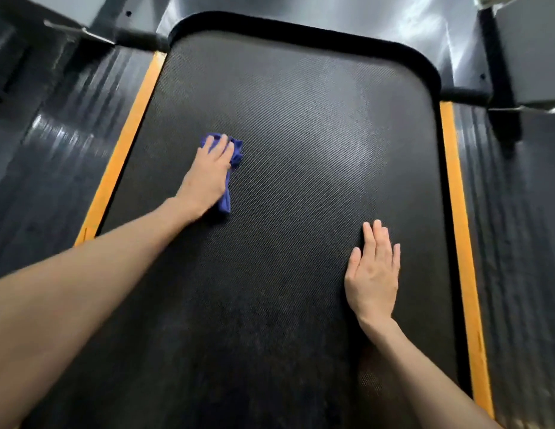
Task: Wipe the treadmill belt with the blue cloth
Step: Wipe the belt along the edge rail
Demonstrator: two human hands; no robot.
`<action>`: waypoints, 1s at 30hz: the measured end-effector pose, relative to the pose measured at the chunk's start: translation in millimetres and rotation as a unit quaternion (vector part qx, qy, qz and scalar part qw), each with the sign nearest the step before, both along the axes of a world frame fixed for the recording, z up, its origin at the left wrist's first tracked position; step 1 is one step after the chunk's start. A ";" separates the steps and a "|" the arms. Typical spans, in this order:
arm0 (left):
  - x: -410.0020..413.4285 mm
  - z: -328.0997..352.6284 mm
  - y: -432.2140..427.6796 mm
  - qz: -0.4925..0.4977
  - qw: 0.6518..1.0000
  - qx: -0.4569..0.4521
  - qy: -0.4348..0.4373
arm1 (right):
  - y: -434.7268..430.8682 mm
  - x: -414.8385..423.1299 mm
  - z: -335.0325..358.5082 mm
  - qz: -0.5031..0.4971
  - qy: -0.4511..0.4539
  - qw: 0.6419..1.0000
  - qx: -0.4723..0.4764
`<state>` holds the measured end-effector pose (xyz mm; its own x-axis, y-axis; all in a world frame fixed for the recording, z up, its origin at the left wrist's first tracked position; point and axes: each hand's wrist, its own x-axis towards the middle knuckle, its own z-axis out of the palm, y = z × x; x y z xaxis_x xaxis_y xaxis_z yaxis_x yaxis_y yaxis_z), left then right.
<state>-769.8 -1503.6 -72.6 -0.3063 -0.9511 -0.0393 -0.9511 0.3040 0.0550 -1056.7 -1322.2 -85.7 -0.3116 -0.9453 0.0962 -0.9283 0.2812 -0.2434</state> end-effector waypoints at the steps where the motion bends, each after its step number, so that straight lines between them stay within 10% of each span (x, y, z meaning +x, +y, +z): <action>1: -5.1 -2.4 8.3 -0.035 0.999 -0.025 0.006 | -0.2 1.0 0.8 0.000 -0.004 1.000 -0.002; 5: -58.6 -6.0 87.3 -0.280 0.957 -0.057 0.060 | -1.3 1.7 1.7 0.000 -0.010 1.000 -0.013; 10: -84.2 -0.2 176.1 -0.587 0.809 0.028 0.032 | -1.1 0.5 0.5 0.010 -0.010 1.000 -0.014; 16: -57.0 -4.8 45.2 -0.212 0.976 -0.032 0.043 | 0.0 0.4 2.8 0.017 -0.019 1.000 -0.001; 19: -28.9 -2.0 -3.6 -0.050 0.998 0.005 0.027 | 0.5 0.0 4.1 0.019 -0.020 1.000 -0.003; 30: -69.1 -4.4 191.0 -0.479 0.875 0.030 0.064 | -0.6 0.8 0.8 0.015 -0.013 1.000 -0.015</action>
<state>-838.9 -1312.6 -77.0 -0.9676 -0.2521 0.0130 -0.2453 0.9513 0.1866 -1055.8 -1322.8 -84.9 -0.2867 -0.9510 0.1159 -0.9290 0.2465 -0.2761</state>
